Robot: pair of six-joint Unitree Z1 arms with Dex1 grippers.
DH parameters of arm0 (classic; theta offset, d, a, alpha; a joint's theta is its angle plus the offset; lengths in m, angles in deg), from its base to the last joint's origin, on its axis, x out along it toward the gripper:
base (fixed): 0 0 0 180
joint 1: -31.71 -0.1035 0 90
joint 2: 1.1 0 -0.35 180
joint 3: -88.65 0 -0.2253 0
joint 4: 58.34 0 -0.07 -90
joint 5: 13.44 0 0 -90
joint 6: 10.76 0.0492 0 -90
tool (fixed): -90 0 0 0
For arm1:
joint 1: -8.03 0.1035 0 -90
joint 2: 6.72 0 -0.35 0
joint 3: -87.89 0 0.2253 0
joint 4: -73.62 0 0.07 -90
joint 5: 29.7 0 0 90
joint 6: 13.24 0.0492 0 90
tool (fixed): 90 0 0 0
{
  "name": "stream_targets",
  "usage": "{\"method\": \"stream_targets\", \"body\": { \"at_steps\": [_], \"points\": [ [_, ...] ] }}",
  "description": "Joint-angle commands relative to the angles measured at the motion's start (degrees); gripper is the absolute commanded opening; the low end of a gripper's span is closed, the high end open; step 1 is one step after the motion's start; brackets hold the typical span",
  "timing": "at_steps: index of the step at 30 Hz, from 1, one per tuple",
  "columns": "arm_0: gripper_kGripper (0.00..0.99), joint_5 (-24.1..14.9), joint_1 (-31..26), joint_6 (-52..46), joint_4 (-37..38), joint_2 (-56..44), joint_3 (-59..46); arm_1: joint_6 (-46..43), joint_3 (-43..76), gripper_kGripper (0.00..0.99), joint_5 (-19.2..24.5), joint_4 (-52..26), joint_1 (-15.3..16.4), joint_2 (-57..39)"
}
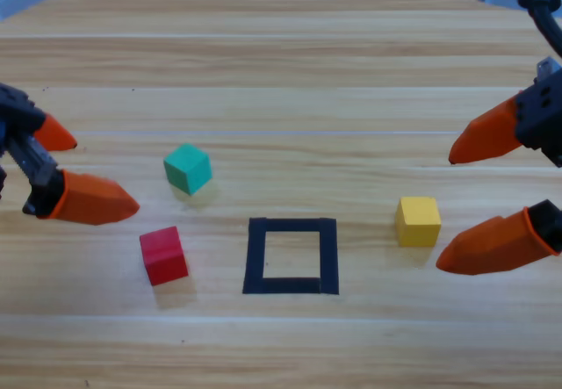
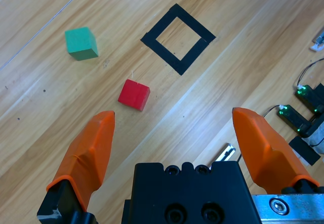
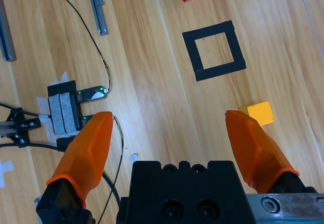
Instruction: Stack the blocks in the rectangular block: red at the bottom, yellow in the middle, green on top
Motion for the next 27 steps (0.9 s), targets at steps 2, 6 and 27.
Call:
{"method": "stream_targets", "body": {
  "at_steps": [2, 6, 27],
  "points": [
    [0.986, -0.7, 1.0, 0.5, 0.3, 0.8, -1.0, 0.4, 0.0, 0.983, 0.1, -0.7, 1.4, 1.7],
    [0.986, -0.7, 1.0, 0.5, 0.3, 0.8, -1.1, 0.6, 0.3, 0.983, 0.2, -0.6, 1.4, 1.6],
    [0.936, -10.6, -0.6, -50.0, -18.2, 23.3, 13.6, 37.4, -8.6, 0.976, 18.2, 4.7, -11.2, 21.5]
  ]
}}
